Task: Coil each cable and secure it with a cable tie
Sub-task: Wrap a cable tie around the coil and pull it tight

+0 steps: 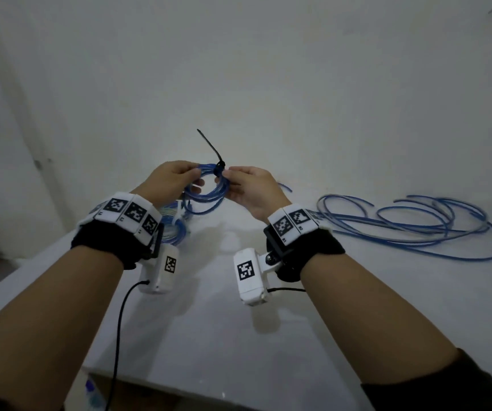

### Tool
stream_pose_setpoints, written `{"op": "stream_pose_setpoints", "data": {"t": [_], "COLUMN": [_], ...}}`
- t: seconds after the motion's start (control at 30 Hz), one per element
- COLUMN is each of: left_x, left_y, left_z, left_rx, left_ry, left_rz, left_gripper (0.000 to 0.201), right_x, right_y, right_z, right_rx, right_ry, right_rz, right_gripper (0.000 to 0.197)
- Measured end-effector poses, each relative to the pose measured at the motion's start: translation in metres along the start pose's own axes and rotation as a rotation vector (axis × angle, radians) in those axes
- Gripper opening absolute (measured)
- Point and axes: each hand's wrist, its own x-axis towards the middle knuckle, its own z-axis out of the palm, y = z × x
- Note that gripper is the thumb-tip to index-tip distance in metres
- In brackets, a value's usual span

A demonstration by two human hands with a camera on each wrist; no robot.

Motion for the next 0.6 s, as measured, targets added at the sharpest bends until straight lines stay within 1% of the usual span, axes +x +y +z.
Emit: {"op": "stream_pose_setpoints", "data": {"t": [0.1, 0.17, 0.23, 0.3, 0.37, 0.4, 0.47, 0.53, 0.6], "left_x": [0.001, 0.001, 0.0, -0.001, -0.002, -0.002, -0.003, -0.004, -0.004], "left_y": [-0.019, -0.032, -0.043, -0.052, -0.058, -0.062, -0.069, -0.074, -0.078], "left_z": [-0.021, -0.033, -0.043, -0.05, -0.055, -0.057, -0.06, -0.061, -0.065], "left_rx": [0.13, 0.183, 0.215, 0.256, 0.301, 0.301, 0.257, 0.235, 0.221], "left_ry": [0.08, 0.112, 0.118, 0.084, 0.022, 0.0, -0.026, -0.061, -0.105], "left_rz": [0.0, -0.025, -0.07, -0.134, -0.212, -0.254, -0.325, -0.385, -0.45], "left_gripper": [0.025, 0.024, 0.024, 0.021, 0.027, 0.031, 0.031, 0.026, 0.027], "right_x": [0.005, 0.009, 0.014, 0.021, 0.027, 0.03, 0.033, 0.037, 0.04], "right_y": [0.017, 0.029, 0.042, 0.056, 0.068, 0.074, 0.084, 0.092, 0.1], "right_z": [0.023, 0.034, 0.044, 0.052, 0.057, 0.059, 0.064, 0.066, 0.067], "right_rx": [-0.108, -0.257, -0.346, -0.376, -0.433, -0.467, -0.531, -0.603, -0.653], "right_ry": [-0.027, -0.058, -0.086, -0.076, -0.047, -0.045, -0.048, -0.058, -0.082], "right_rz": [0.077, 0.136, 0.17, 0.176, 0.195, 0.215, 0.249, 0.243, 0.223], "right_gripper": [0.002, 0.01, 0.018, 0.013, 0.014, 0.015, 0.015, 0.015, 0.017]}}
